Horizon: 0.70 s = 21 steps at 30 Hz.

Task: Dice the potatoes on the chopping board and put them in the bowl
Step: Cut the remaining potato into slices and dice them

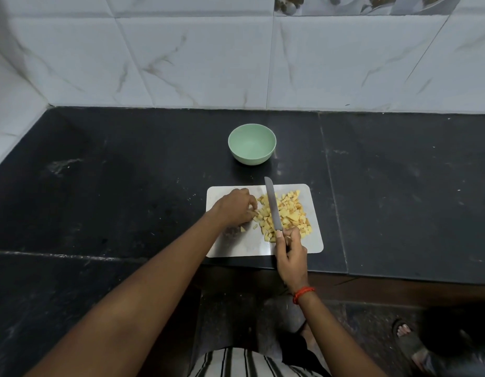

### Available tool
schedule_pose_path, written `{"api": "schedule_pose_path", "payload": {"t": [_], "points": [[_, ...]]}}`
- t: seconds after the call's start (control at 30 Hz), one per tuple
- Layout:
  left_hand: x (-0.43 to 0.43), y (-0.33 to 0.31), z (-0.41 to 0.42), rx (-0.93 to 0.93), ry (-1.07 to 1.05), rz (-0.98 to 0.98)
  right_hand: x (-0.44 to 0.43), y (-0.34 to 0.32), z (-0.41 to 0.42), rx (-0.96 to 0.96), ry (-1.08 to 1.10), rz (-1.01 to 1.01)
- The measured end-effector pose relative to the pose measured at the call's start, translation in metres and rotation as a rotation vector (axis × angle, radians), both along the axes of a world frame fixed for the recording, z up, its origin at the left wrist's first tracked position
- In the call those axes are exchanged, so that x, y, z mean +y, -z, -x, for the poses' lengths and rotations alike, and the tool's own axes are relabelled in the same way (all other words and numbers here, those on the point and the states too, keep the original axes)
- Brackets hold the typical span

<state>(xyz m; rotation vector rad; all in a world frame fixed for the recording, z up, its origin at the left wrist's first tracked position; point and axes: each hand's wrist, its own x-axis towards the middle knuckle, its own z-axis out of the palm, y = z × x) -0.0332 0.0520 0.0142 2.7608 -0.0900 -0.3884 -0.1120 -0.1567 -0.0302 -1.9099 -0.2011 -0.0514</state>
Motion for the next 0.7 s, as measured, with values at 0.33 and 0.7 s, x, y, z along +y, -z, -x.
{"api": "schedule_pose_path", "payload": {"t": [0.33, 0.7], "points": [[-0.015, -0.001, 0.002, 0.03, -0.084, -0.029, 0.0, 0.001, -0.001, -0.004, 0.001, 0.007], [-0.022, -0.025, -0.005, 0.122, -0.043, -0.148, 0.001, -0.001, 0.0, 0.004, 0.005, 0.026]]}}
